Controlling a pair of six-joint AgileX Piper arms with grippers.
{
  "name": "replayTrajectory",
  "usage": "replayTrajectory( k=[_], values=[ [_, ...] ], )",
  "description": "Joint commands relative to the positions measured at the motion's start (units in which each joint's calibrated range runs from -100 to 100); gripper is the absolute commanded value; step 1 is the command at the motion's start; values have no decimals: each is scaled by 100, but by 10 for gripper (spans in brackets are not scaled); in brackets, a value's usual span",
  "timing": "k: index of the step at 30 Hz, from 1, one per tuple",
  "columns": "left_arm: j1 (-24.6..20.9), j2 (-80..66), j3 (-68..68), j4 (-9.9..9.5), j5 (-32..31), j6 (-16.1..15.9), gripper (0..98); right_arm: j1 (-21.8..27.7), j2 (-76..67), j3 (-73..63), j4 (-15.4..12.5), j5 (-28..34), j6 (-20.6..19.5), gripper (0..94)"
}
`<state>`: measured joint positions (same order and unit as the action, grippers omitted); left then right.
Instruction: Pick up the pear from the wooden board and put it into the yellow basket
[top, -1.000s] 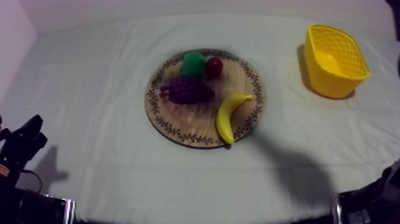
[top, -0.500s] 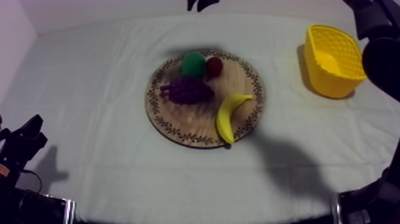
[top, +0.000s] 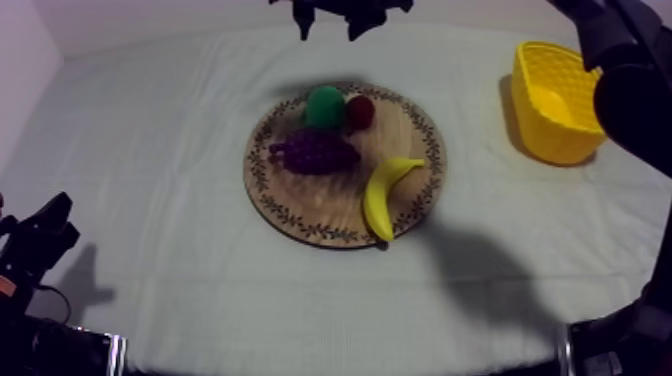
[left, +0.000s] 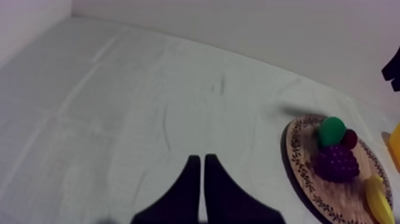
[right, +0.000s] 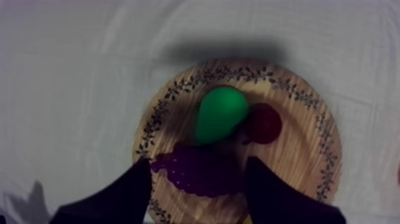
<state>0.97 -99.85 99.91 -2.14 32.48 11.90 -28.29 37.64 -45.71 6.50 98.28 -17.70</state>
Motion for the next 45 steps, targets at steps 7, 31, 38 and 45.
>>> replayTrajectory(
  k=[7, 31, 38, 45],
  values=[
    [1, 2, -2, 1, 2, 0, 1, 7, 558, -330, 16, 3, -46, 528],
    [1, 2, -2, 1, 2, 0, 1, 51, 2109, -751, 5, 3, -206, 528],
    [1, 2, -2, 1, 2, 0, 1, 15, 2341, -889, 12, 3, -258, 532],
    [1, 2, -2, 1, 2, 0, 1, 59, 2594, -1178, 31, 3, -282, 540]
  ],
)
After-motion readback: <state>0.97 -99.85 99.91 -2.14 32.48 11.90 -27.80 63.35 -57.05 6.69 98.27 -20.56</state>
